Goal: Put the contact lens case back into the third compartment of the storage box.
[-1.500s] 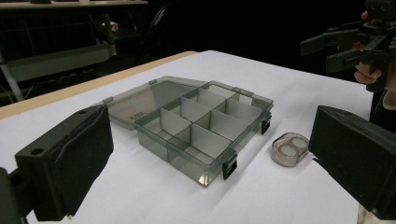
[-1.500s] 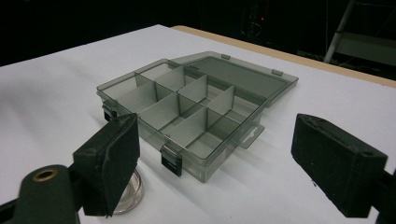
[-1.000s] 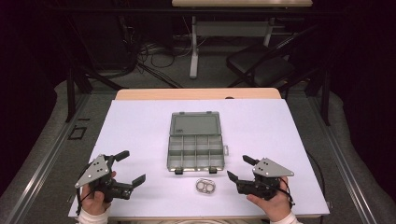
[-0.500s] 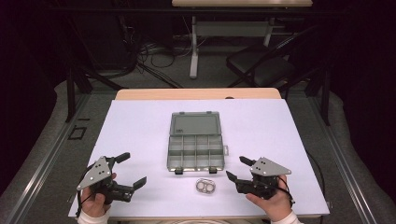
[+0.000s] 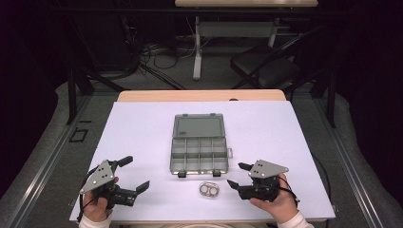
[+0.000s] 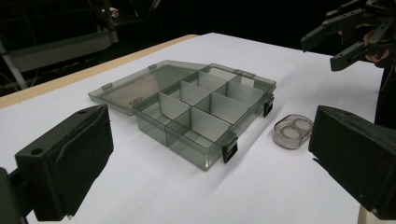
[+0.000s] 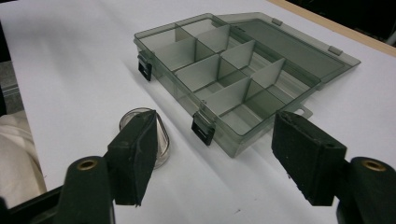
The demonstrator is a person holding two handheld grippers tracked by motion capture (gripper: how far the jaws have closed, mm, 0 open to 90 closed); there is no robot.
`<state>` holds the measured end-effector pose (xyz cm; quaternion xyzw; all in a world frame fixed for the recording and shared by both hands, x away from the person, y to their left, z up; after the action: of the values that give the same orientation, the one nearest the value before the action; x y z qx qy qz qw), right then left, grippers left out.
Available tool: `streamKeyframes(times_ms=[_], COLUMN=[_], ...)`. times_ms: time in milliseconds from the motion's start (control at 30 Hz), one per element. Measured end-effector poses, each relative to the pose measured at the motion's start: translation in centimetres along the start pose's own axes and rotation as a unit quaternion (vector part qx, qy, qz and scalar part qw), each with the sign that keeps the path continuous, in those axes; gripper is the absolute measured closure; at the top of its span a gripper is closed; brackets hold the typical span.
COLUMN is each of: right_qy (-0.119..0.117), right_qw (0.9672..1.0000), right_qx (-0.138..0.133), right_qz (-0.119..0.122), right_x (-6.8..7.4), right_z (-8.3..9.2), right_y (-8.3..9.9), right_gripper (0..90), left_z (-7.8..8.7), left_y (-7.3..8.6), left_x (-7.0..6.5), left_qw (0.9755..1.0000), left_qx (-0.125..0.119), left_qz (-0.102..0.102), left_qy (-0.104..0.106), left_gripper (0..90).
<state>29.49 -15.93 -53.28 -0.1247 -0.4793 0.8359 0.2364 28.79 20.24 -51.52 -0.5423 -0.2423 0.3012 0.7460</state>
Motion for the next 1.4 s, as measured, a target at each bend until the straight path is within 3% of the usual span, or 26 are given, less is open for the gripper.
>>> streamKeyframes(times_ms=[700,1033,1400], right_qy=[-0.070,-0.078,-0.082], right_qw=[0.9961,0.9951,0.9944], right_qx=[0.043,0.043,0.051], right_qz=[0.033,0.042,0.041], right_x=[1.3,1.6,1.8], right_z=[-3.1,-4.4,-4.7], right_y=[-2.3,-3.0,-3.0], right_gripper=[36.1,37.3,37.2], left_z=[-0.5,-0.5,-0.5], left_y=[0.1,0.1,0.1], left_x=[-0.2,-0.1,-0.1], left_qw=[1.0000,0.9999,0.9999], left_qx=[0.007,0.010,0.010], left_qz=[0.000,0.000,-0.001], left_qy=[0.006,0.006,0.006], left_gripper=[0.2,0.2,0.2])
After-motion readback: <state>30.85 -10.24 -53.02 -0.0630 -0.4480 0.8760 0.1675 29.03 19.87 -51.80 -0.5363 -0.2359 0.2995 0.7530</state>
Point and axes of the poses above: each handheld gripper's, and its own axes: z roughly backward along the jaws, y roughly out of its underside, x roughly to its left, the point moved 6 cm from there along -z, roughly forward along the jaws, and after that the axes turned 8 degrees about -y, right-handed, at the moved point
